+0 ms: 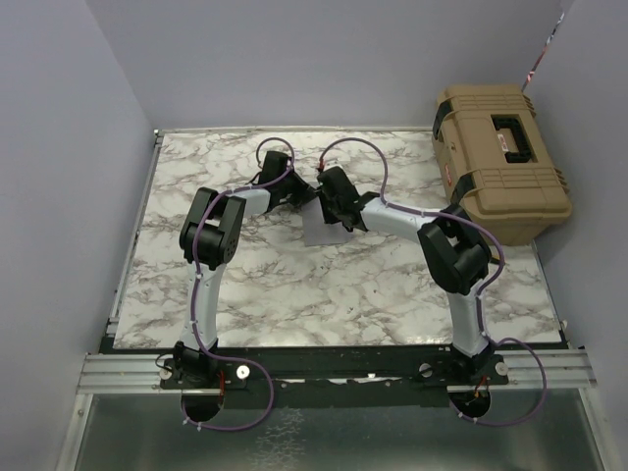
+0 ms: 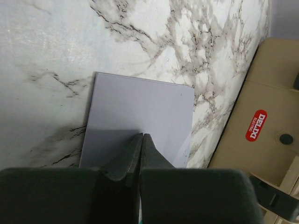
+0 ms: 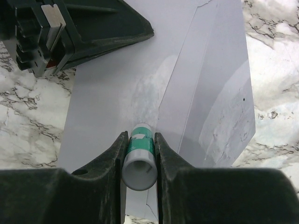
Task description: Place the letter into the envelope and seal it
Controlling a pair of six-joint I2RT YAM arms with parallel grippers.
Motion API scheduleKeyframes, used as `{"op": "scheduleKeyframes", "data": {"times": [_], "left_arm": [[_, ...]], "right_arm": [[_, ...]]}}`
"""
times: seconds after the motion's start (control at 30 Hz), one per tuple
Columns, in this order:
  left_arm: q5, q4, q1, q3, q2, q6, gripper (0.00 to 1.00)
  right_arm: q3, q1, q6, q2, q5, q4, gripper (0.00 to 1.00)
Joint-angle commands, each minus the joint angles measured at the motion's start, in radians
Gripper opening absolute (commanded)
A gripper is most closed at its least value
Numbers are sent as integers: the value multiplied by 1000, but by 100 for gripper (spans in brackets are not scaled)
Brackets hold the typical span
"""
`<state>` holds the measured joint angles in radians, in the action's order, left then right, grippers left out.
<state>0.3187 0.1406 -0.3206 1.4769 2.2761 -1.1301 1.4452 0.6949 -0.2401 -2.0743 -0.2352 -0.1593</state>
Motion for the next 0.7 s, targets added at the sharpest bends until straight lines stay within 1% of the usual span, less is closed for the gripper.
{"op": "scheduleKeyframes", "data": {"times": [0.0,0.13,0.3,0.37,0.53,0.67], "left_arm": [[-118,-164,8,-57,88,43,0],[-104,-166,9,-69,84,56,0],[-43,-167,11,-64,104,42,0],[-44,-166,10,-66,100,45,0],[-55,-167,19,-68,93,49,0],[-56,-166,21,-60,100,46,0]], "right_arm": [[-13,-11,-28,-60,26,-55,0],[77,-42,-37,-132,-2,-57,0],[182,-44,-30,-197,1,-65,0],[204,-44,-32,-217,-12,-72,0],[210,-44,-41,-218,-46,-92,0],[160,-18,-30,-154,-42,-130,0]]}}
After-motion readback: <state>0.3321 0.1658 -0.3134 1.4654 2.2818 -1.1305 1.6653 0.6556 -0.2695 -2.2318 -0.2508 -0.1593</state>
